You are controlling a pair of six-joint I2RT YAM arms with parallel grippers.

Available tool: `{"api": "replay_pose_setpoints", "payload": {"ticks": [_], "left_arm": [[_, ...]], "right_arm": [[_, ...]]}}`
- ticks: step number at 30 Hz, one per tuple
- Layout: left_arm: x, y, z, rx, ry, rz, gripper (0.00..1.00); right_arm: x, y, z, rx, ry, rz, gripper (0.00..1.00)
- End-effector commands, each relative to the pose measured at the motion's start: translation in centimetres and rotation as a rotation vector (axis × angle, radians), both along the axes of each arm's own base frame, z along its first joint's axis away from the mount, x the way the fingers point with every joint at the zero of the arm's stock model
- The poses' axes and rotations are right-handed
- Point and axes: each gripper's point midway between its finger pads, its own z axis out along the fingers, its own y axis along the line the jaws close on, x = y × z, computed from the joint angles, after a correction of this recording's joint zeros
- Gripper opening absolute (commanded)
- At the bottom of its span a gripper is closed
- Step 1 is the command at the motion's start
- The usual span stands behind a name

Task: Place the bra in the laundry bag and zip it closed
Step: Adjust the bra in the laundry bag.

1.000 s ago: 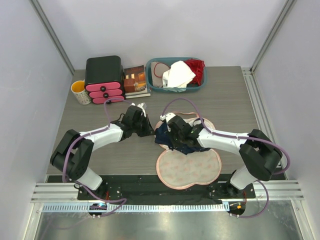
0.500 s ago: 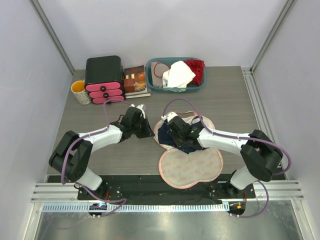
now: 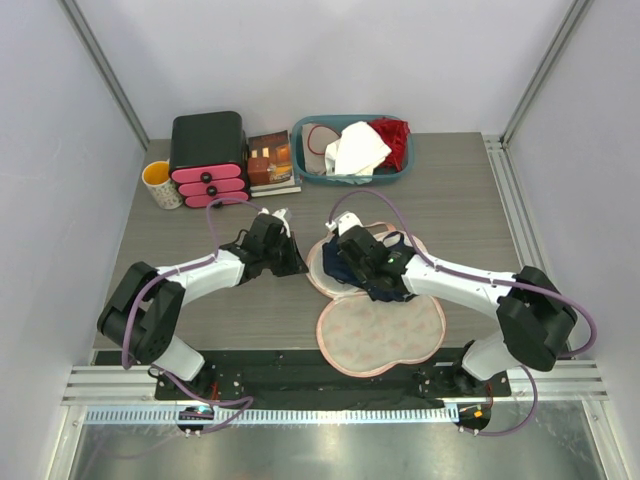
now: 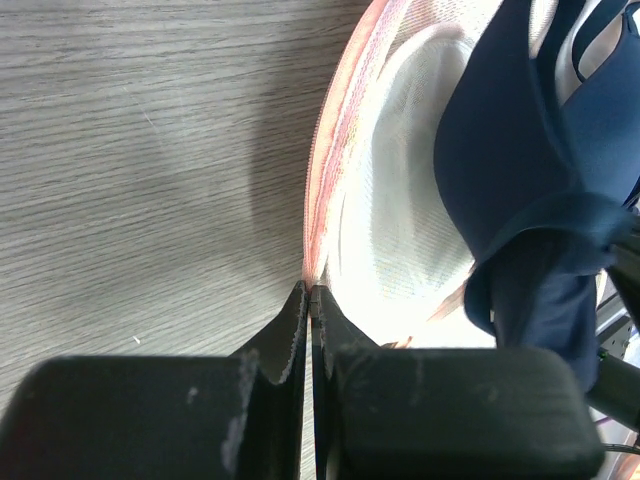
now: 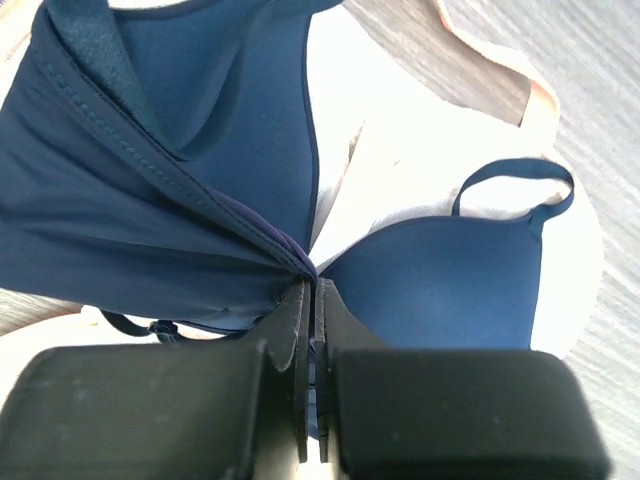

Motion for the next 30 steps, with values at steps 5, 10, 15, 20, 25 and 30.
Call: {"api": "replay_pose_setpoints", "payload": {"ticks": [5, 10, 15, 20, 25, 30], "left_arm": [[0.2, 0.1, 1.0, 0.003, -0.041, -0.011, 0.00], [0.3, 0.0, 1.3, -0.004, -0.044, -0.011, 0.00], [0.2, -0.1, 1.4, -0.009, -0.043, -0.015, 0.00], [0.3, -0.1, 1.6, -0.010, -0.048, -0.014, 0.00], [0.3, -0.3, 1.5, -0.013, -0.042, -0.019, 0.00], [0.3, -0.4, 1.3, -0.014, -0.037, -0.023, 0.00]], "right_arm": [[-0.5, 1.8, -0.1, 0.011, 0.032, 0.089, 0.03], [-1.1, 2.0, -0.9, 0.071, 0.067, 0.026, 0.30], [-2.4, 1.5, -0.5, 0.177, 0.109, -0.106, 0.54], [-5.0, -0.5, 1.0, 0.290, 0.155, -0.245, 0.61], [-7.1, -2.7, 0.2, 0.396, 0.196, -0.450, 0.61], [-7.7, -5.9, -1.3, 0.380, 0.153, -0.633, 0.63]]}}
